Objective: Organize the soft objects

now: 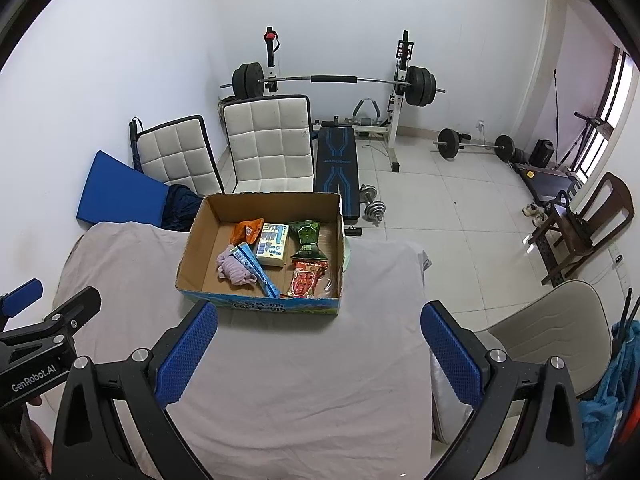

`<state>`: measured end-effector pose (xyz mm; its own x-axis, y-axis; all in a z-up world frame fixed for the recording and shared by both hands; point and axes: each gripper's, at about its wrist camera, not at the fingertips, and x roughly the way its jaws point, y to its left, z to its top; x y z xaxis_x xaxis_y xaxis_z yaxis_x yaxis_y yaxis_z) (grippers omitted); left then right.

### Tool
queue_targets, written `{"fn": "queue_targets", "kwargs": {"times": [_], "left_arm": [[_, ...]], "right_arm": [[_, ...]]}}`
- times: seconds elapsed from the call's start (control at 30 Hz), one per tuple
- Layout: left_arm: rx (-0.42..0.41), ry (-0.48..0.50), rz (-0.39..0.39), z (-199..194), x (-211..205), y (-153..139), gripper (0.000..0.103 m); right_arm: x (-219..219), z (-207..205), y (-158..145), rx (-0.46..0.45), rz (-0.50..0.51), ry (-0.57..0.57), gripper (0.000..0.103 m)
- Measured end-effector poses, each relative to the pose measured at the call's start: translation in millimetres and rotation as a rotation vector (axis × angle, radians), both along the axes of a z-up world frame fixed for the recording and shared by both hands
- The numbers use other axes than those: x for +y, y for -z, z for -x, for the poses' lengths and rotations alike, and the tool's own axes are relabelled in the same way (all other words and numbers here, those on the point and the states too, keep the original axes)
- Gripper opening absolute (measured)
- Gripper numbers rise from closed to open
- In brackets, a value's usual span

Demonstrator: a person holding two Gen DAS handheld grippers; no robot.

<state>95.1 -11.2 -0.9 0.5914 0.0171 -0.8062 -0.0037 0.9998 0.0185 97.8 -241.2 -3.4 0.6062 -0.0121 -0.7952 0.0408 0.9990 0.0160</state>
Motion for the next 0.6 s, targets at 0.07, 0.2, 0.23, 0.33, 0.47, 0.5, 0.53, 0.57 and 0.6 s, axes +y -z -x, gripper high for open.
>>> {"fn": "queue_targets", "kwargs": {"times": [0.07,0.2,0.23,0.33,0.47,0.5,0.53,0.57,0.6], "left_arm": [[0.000,0.000,0.000,0.0,-0.3,0.4,0.103],[-0.001,0.000,0.000,-0.4,-0.5,0.2,0.103],[-0.003,-0.001,-0.001,0.0,-0.7,0.4,0.103],[-0.004,-0.002,-0.002,0.1,-0.8,1.5,0.103],[-0.005,-0.002,-0.004,0.1,-0.5,1.4,0.103],[-0.003,-0.002,-0.003,-0.4,-0.5,1.5,0.103],[-0.002,-0.003,-0.001,-0.1,-0.6,1.1,0.103],[0.000,-0.004,0.002,0.0,-0.2,1.5,0.103],[-0.001,-0.001,0.001,-0.4,-0.5,1.0,0.103]], "right_arm": [[-0.1,0.3,-0.6,0.001,-0.005,0.001,0.103],[-2.4,-0.8,-1.1,-0.004,-0.003,0.001,0.103],[-1.7,-0.5,-1.9,-0.005,-0.001,0.000,0.103],[-2.1,-1.5,-3.1,-0.007,0.001,-0.005,0.103],[-2.3,-2.7,-3.6,-0.012,0.004,-0.005,0.103],[-2.0,-2.5,-3.7,-0.011,0.005,-0.006,0.103],[-1.2,-2.6,-4.1,-0.012,0.005,-0.008,0.103],[-2.0,-3.5,-3.3,-0.011,0.005,-0.006,0.103],[-1.0,-2.7,-4.3,-0.011,0.007,-0.007,0.103]]}}
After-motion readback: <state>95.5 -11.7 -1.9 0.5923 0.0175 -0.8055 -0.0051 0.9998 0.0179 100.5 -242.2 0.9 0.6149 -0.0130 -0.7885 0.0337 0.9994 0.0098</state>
